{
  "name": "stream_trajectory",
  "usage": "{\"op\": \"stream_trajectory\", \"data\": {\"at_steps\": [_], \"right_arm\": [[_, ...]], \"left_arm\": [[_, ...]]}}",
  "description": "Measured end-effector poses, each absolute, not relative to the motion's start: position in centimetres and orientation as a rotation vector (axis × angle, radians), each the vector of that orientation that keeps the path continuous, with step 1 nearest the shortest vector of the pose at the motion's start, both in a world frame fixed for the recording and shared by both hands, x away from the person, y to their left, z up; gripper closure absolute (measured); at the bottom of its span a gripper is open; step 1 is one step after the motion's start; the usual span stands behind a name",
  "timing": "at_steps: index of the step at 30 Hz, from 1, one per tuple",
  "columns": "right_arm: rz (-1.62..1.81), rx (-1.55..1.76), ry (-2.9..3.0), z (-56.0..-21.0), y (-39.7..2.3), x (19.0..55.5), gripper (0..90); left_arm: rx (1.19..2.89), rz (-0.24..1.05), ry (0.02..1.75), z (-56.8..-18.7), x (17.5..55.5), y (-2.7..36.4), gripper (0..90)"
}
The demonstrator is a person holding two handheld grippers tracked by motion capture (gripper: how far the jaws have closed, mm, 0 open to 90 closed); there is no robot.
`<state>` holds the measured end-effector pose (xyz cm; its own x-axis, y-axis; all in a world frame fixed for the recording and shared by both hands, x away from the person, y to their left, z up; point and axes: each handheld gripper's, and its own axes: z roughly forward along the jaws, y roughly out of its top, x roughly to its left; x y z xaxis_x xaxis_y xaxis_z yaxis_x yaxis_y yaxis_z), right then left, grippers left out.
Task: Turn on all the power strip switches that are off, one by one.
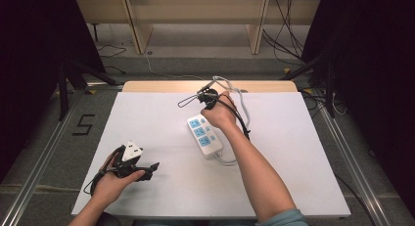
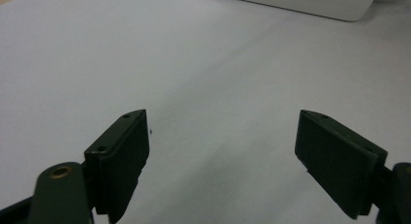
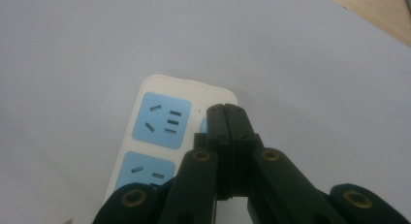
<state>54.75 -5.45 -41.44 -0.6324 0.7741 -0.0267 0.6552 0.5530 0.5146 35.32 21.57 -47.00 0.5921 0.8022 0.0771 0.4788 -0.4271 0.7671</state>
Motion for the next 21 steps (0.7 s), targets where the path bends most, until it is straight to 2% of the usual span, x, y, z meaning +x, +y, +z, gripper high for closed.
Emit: {"op": "stream_trajectory", "data": {"at_steps": [21], "right_arm": [[0.667,1.209,2.554,-42.5,-4.8,55.2,90.0]], "left_arm": [[2.100,0.572,1.011,-47.0,35.3,21.6,19.8]]}}
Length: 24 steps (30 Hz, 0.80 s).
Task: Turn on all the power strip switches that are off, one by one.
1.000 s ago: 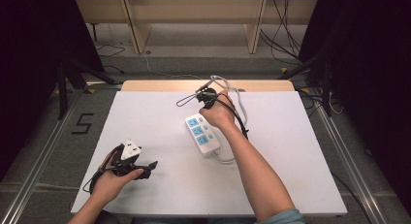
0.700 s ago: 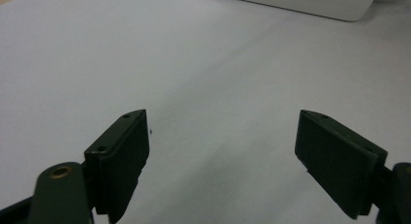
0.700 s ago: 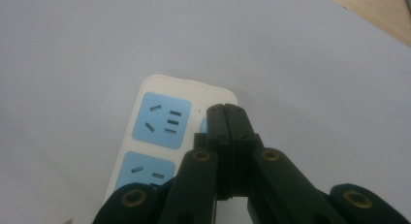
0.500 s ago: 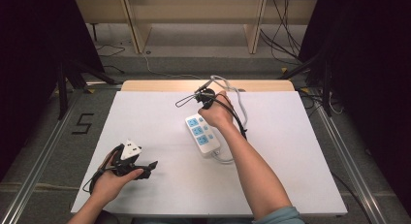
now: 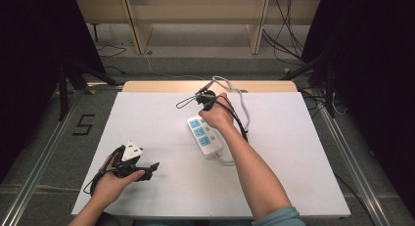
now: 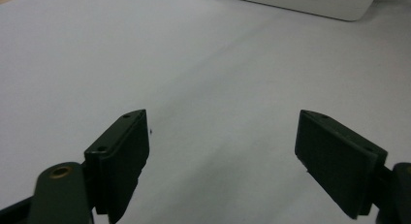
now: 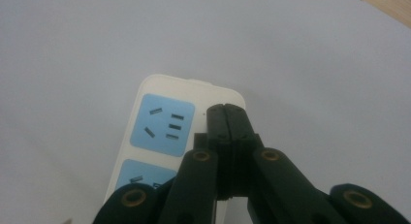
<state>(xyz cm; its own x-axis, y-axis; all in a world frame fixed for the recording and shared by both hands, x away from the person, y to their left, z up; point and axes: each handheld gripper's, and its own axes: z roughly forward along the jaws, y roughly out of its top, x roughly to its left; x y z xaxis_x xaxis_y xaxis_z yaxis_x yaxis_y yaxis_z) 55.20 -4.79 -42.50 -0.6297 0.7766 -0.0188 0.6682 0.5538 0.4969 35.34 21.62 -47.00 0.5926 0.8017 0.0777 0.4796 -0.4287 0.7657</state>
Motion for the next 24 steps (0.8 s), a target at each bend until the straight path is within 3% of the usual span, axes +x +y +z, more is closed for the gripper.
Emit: {"op": "stream_trajectory", "data": {"at_steps": [24], "right_arm": [[0.644,1.231,2.561,-43.52,-4.26,55.53,90.0]], "left_arm": [[2.100,0.572,1.010,-47.01,35.33,21.63,19.8]]}}
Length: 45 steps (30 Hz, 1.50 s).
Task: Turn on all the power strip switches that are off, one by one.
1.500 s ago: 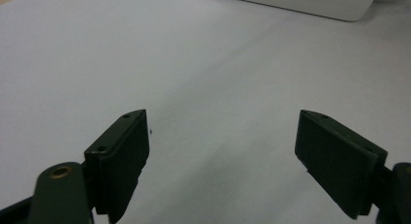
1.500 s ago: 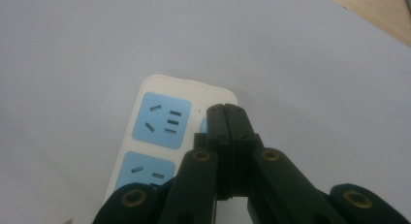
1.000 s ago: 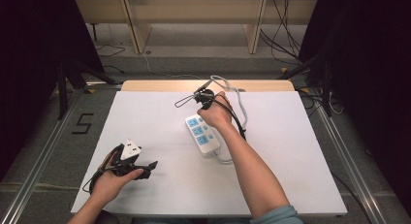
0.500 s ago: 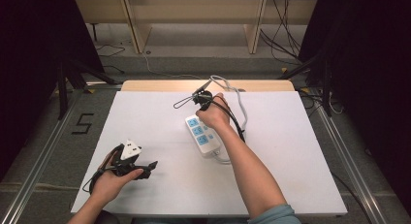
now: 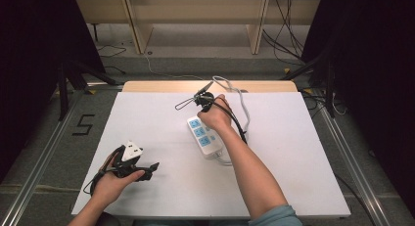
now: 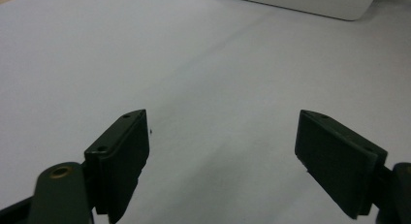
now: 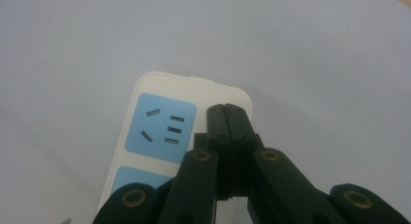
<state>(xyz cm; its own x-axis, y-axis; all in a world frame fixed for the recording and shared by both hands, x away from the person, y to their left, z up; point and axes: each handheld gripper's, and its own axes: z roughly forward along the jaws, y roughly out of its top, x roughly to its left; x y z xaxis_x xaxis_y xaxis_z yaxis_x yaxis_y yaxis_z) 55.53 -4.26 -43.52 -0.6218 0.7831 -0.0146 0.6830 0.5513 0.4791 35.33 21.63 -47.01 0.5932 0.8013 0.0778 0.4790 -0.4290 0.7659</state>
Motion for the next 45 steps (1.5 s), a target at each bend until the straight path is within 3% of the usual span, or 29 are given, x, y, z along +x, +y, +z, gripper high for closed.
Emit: {"op": "stream_trajectory", "data": {"at_steps": [45], "right_arm": [[0.585,1.268,2.578,-43.69,-3.66,55.85,90.0]], "left_arm": [[2.106,0.568,1.009,-47.03,35.40,21.58,19.8]]}}
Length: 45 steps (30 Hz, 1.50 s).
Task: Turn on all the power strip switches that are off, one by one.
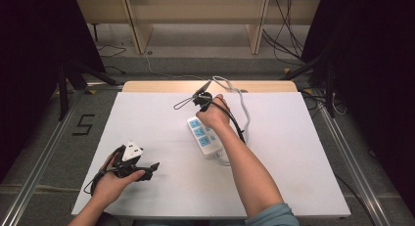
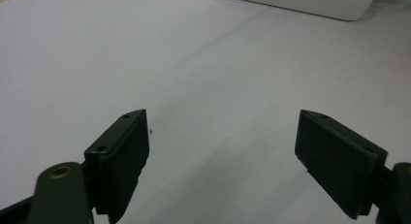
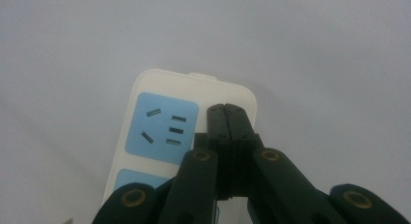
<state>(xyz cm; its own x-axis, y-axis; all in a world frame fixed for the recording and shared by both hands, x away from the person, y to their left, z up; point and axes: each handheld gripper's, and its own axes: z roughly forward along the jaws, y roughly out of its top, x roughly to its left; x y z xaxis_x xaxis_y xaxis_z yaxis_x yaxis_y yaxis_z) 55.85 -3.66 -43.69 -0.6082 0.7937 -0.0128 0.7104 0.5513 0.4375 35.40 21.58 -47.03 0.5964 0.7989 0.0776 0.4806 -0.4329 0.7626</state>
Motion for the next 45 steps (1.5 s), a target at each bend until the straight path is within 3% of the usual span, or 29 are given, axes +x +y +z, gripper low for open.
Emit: {"op": "stream_trajectory", "data": {"at_steps": [45], "right_arm": [[0.602,1.245,2.554,-44.01,-3.56,55.27,90.0]], "left_arm": [[2.110,0.563,1.008,-47.11,35.37,21.41,19.8]]}}
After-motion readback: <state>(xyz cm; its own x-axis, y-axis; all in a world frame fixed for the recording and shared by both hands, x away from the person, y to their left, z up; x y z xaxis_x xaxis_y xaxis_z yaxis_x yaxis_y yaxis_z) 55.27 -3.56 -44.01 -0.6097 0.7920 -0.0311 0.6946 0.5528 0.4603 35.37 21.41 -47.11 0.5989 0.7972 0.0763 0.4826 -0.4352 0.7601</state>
